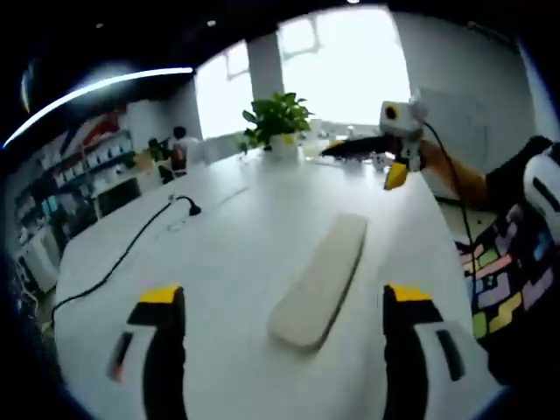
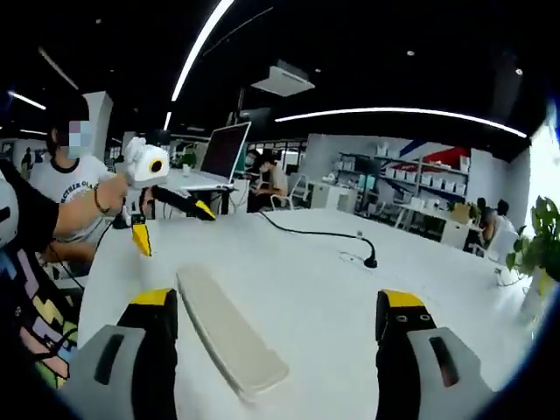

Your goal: Arrange the utensils inside the cutlery case until each visible utensil rests in its matching compartment.

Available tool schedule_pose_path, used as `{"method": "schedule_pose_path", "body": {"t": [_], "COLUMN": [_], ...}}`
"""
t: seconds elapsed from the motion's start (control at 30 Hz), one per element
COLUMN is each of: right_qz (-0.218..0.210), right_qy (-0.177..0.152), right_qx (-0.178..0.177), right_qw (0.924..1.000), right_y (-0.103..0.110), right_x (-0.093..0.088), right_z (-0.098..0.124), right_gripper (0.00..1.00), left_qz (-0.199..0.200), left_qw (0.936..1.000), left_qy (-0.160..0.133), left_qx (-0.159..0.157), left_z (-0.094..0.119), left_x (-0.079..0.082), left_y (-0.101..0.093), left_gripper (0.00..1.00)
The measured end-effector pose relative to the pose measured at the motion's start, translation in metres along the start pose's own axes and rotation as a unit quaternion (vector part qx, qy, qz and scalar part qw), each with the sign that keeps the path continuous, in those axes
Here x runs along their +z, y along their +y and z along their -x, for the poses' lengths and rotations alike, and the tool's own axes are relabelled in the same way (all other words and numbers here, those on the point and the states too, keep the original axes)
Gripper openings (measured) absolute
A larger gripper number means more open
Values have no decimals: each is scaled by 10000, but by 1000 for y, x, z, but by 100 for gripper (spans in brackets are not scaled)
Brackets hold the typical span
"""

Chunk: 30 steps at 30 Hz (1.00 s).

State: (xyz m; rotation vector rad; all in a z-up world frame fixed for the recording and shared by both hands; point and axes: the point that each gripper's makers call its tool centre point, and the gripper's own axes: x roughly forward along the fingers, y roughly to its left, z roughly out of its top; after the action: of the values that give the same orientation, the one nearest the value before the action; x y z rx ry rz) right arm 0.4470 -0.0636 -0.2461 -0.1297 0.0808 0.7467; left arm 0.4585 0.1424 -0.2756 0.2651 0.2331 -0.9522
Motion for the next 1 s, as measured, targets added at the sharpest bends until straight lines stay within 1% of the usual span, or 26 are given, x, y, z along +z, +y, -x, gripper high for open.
{"method": "schedule_pose_path", "body": {"t": [0.03, 0.07, 0.1, 0.13, 0.17, 0.2, 0.23, 0.27, 0.3, 0.33, 0.37, 0.4, 0.43, 0.47, 0.5, 0.53, 0.57, 0.63, 0.7, 0.77, 0.8, 0.83, 0.87, 0.9, 0.97, 1.0], "right_qz": [-221, -384, -503, -533, -489, -412, -353, -293, -168, -100, 13, 145, 200, 229, 260, 291, 343, 357, 320, 269, 263, 205, 59, 101, 91, -2], "right_qy": [-361, -447, -515, -581, -615, -663, -674, -686, -735, -741, -797, -868, -1000, -1002, -936, -892, -922, -968, -1047, -1149, -1147, -1114, -1021, -944, -975, -976], "right_qx": [-104, -168, -277, -403, -566, -808, -993, -1184, -1459, -1638, -1897, -2018, -2277, -2369, -2407, -2457, -2603, -2728, -2751, -2727, -2714, -2730, -2825, -2850, -2839, -2845], "right_qw": [9990, 9981, 9970, 9961, 9953, 9937, 9921, 9902, 9864, 9837, 9786, 9755, 9684, 9661, 9657, 9648, 9605, 9565, 9552, 9548, 9552, 9553, 9538, 9538, 9539, 9537], "right_y": [-2, -3, -6, -9, -13, -19, -25, -32, -41, -49, -57, -61, -69, -72, -74, -76, -80, -84, -84, -80, -77, -76, -78, -76, -75, -75], "right_x": [6, 6, 3, 3, 2, 2, 2, 3, 5, 6, 9, 12, 16, 16, 14, 14, 16, 19, 25, 31, 32, 31, 26, 22, 20, 19], "right_z": [7, 12, 20, 25, 31, 40, 47, 54, 65, 72, 83, 90, 101, 107, 111, 115, 123, 133, 140, 146, 147, 148, 150, 151, 152, 151], "right_gripper": [98, 99, 99, 99, 99, 99, 99, 99, 99, 99, 99, 99, 98, 98, 98, 97, 97, 97, 95, 94, 95, 97, 99, 99, 99, 99], "left_qz": [-111, -257, -214, -123, -12, 84, 277, 451, 511, 510, 567, 620, 674, 685, 679, 703, 751, 825, 845, 887, 855, 781, 681, 544, 550, 551], "left_qw": [9995, 9970, 9957, 9940, 9912, 9892, 9849, 9811, 9761, 9715, 9644, 9603, 9542, 9521, 9480, 9475, 9470, 9445, 9439, 9425, 9433, 9438, 9437, 9432, 9402, 9399], "left_qy": [-167, -407, -476, -558, -733, -845, -989, -1014, -1039, -1138, -1242, -1278, -1332, -1367, -1484, -1502, -1508, -1586, -1649, -1772, -1770, -1741, -1717, -1666, -1665, -1663], "left_qx": [264, 603, 769, 929, 1103, 1191, 1393, 1584, 1842, 2016, 2265, 2402, 2593, 2649, 2732, 2735, 2735, 2755, 2734, 2693, 2676, 2699, 2744, 2823, 2920, 2931], "left_z": [4, 9, 14, 17, 22, 26, 31, 36, 42, 47, 55, 60, 69, 71, 78, 82, 87, 95, 100, 107, 109, 112, 115, 119, 125, 127], "left_x": [3, 8, 7, 7, 9, 11, 12, 11, 11, 13, 16, 18, 21, 22, 27, 29, 30, 31, 34, 39, 41, 42, 44, 44, 45, 45], "left_y": [5, 10, 11, 11, 10, 9, 10, 12, 20, 23, 30, 33, 37, 39, 40, 39, 38, 35, 30, 26, 23, 21, 20, 20, 20, 20], "left_gripper": [98, 98, 98, 98, 98, 98, 98, 98, 98, 100, 100, 100, 99, 98, 99, 99, 99, 99, 97, 95, 94, 95, 96, 96, 96, 96]}}
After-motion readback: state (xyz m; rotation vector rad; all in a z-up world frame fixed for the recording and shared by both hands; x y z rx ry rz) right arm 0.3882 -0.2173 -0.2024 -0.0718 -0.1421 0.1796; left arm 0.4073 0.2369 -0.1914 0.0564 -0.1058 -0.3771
